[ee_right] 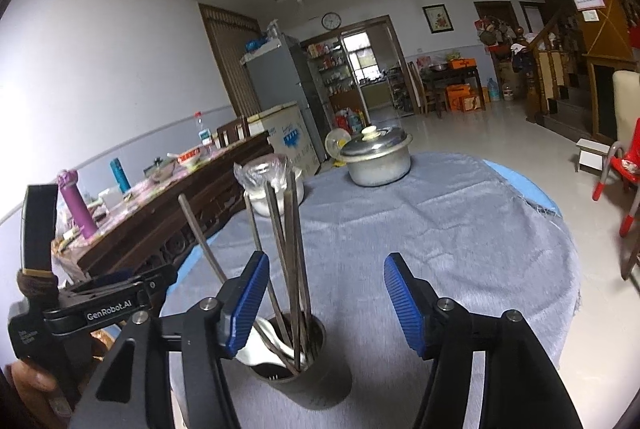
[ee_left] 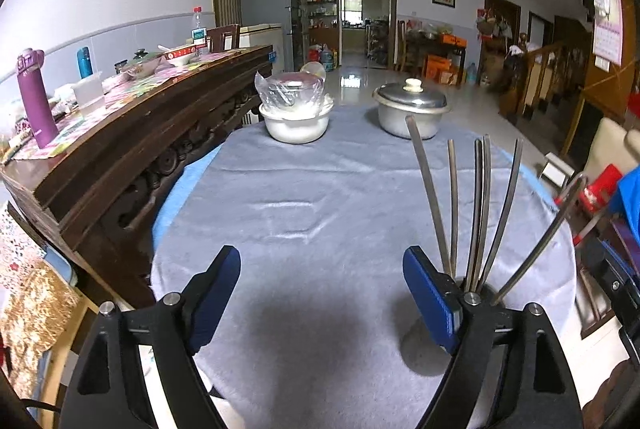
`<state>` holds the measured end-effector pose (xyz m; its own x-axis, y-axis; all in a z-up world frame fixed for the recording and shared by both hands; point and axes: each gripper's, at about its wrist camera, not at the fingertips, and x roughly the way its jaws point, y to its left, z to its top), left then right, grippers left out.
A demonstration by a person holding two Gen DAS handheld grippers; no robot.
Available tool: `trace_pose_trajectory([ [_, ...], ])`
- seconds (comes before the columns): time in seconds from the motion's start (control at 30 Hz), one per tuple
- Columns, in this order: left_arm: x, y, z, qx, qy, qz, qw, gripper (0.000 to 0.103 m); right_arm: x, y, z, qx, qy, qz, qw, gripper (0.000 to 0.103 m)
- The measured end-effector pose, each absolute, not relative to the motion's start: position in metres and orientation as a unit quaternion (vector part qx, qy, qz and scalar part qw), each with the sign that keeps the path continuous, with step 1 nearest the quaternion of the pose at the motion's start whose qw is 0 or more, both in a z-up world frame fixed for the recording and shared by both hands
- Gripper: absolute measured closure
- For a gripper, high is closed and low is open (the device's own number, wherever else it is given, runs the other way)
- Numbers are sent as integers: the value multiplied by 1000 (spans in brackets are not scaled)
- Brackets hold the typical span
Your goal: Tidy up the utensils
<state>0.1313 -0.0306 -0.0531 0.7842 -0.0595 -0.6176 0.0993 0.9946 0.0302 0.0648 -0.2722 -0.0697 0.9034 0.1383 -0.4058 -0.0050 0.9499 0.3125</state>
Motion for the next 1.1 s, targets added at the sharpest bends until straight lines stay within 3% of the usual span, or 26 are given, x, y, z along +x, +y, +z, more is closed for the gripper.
trace_pose_trajectory([
  [1.1,33,-28,-1,80,265,12,961,17,4,-244,-45,129,284,25,950,30],
])
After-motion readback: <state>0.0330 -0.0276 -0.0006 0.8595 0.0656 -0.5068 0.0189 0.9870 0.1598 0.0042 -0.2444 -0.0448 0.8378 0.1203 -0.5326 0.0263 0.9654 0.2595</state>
